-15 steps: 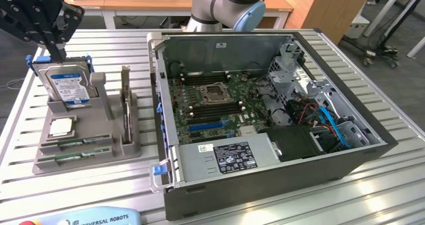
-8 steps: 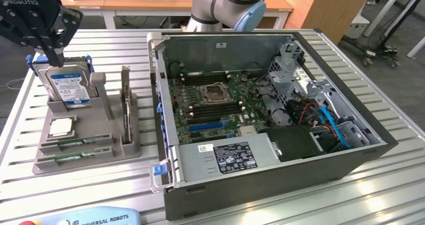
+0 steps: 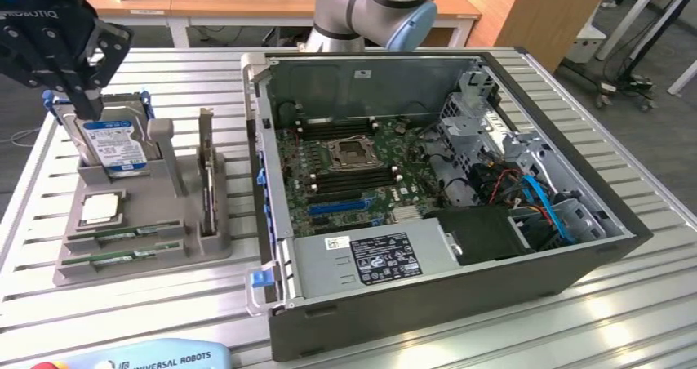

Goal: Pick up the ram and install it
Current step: 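Reach for the ram, then pick up the ram and move it above insertion slot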

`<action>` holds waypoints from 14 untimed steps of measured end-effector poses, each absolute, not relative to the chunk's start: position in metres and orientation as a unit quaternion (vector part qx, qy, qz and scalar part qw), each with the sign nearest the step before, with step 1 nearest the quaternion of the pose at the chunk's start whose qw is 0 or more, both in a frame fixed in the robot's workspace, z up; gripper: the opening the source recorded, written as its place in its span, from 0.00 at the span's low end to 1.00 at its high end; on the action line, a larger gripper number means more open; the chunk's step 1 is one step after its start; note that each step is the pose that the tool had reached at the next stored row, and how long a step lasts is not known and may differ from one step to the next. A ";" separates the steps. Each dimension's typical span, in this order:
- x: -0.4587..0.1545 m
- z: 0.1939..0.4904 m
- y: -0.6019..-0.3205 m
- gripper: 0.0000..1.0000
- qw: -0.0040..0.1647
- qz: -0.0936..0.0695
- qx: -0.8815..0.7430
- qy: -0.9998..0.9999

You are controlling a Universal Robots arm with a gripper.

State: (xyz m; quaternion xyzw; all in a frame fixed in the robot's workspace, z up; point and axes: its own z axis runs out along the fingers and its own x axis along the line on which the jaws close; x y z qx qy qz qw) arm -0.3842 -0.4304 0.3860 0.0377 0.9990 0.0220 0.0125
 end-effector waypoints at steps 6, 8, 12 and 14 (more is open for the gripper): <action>-0.384 0.386 -0.438 0.10 0.012 0.022 0.038 0.999; -0.384 0.386 -0.439 0.10 0.012 0.022 0.038 0.999; -0.384 0.386 -0.439 0.10 0.013 0.022 0.038 0.999; -0.384 0.386 -0.439 0.10 0.012 0.022 0.038 0.999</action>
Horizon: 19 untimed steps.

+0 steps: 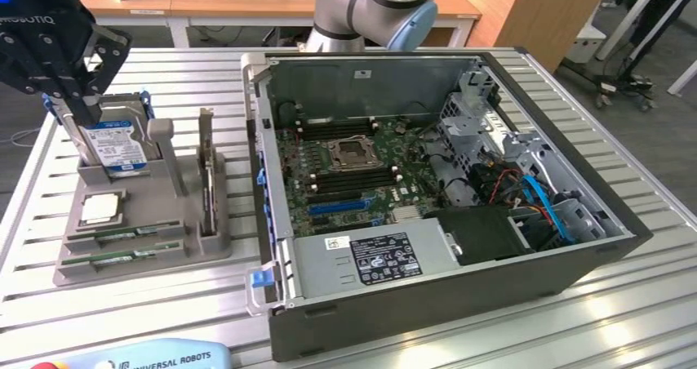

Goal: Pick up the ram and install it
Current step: 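Pick up the ram and move it above insertion slot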

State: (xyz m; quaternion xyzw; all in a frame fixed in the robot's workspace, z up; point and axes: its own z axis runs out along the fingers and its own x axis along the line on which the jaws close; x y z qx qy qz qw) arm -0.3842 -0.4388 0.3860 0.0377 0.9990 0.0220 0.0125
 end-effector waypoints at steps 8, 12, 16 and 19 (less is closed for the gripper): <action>-0.384 0.386 -0.439 0.10 0.012 0.022 0.035 0.999; -0.384 0.386 -0.439 0.10 0.012 0.022 0.012 1.000; -0.384 0.386 -0.439 0.10 0.011 0.023 -0.021 0.999; -0.384 0.385 -0.439 0.10 0.011 0.023 -0.049 0.998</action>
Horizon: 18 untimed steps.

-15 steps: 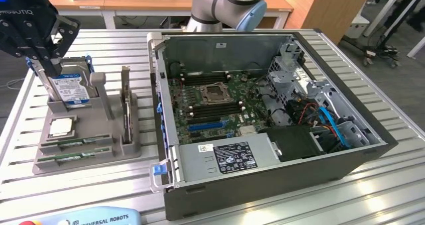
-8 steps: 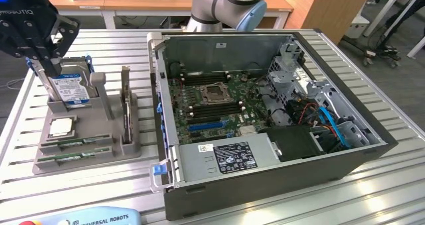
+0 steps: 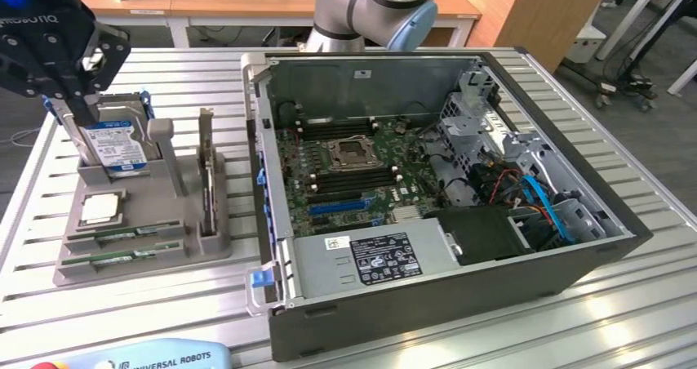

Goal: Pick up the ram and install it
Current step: 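Pick up the ram and move it above insertion slot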

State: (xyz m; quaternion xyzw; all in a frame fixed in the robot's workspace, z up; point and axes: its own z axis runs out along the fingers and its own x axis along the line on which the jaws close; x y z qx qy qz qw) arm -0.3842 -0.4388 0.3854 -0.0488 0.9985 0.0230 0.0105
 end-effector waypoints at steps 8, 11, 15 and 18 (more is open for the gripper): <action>-0.384 0.384 -0.439 0.10 0.009 0.024 -0.121 0.992; -0.384 0.384 -0.439 0.10 0.008 0.024 -0.148 0.989; -0.384 0.384 -0.439 0.10 0.007 0.024 -0.184 0.983; -0.384 0.383 -0.439 0.10 0.007 0.024 -0.211 0.977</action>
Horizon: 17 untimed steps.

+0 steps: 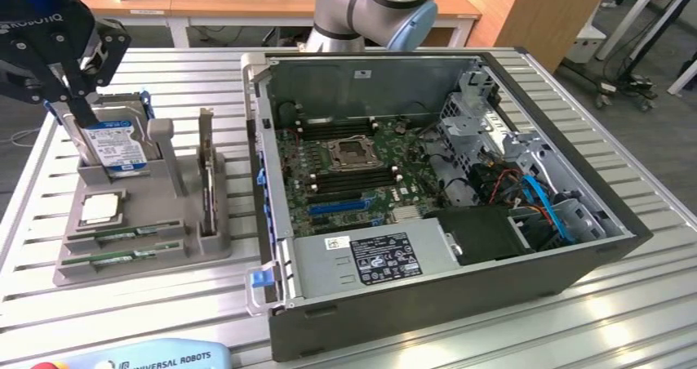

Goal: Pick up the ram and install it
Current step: 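Pick up the ram and move it above insertion slot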

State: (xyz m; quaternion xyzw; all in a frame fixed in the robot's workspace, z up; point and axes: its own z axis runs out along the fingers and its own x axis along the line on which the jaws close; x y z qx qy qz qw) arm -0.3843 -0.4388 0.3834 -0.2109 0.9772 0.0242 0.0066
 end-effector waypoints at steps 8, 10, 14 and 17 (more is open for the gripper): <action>-0.384 0.383 -0.439 0.10 0.005 0.025 -0.281 0.959; -0.384 0.382 -0.439 0.10 0.004 0.025 -0.299 0.954; -0.384 0.382 -0.439 0.10 0.003 0.025 -0.333 0.943; -0.384 0.382 -0.439 0.10 0.003 0.025 -0.359 0.933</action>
